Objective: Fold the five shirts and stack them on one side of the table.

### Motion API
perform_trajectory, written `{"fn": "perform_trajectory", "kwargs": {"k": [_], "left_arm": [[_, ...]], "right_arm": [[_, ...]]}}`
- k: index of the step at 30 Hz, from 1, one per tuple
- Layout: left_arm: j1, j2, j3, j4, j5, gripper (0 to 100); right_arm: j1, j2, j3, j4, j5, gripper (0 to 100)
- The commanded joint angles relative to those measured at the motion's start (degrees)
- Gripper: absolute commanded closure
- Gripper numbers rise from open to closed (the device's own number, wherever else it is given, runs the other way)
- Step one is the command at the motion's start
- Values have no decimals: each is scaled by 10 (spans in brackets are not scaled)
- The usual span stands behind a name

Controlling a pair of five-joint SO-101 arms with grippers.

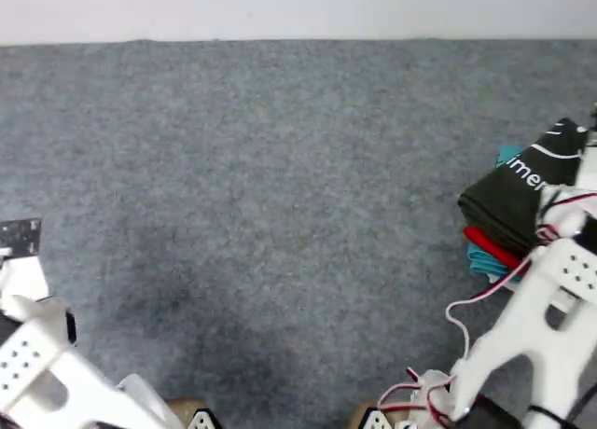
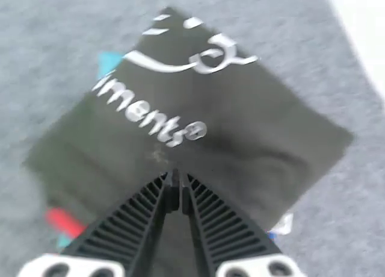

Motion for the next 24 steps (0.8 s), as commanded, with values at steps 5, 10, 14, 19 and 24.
{"fn": "perform_trajectory", "kwargs": {"k": [5,10,14,19,24], "left_arm": [[212,-200,-11,-15,209,985],[331,-322,101,-115,270,985],[394,-419,186,-190,317,985],[472,-523,311,-245,337,985],[498,-522,369,-273,340,985]], "right_arm": [[-73,-76,-33,155,-23,990],[-118,-111,-33,224,-139,990],[-166,-131,-23,258,-213,990],[-227,-211,98,233,-286,990],[-240,-373,261,151,-299,990]]}}
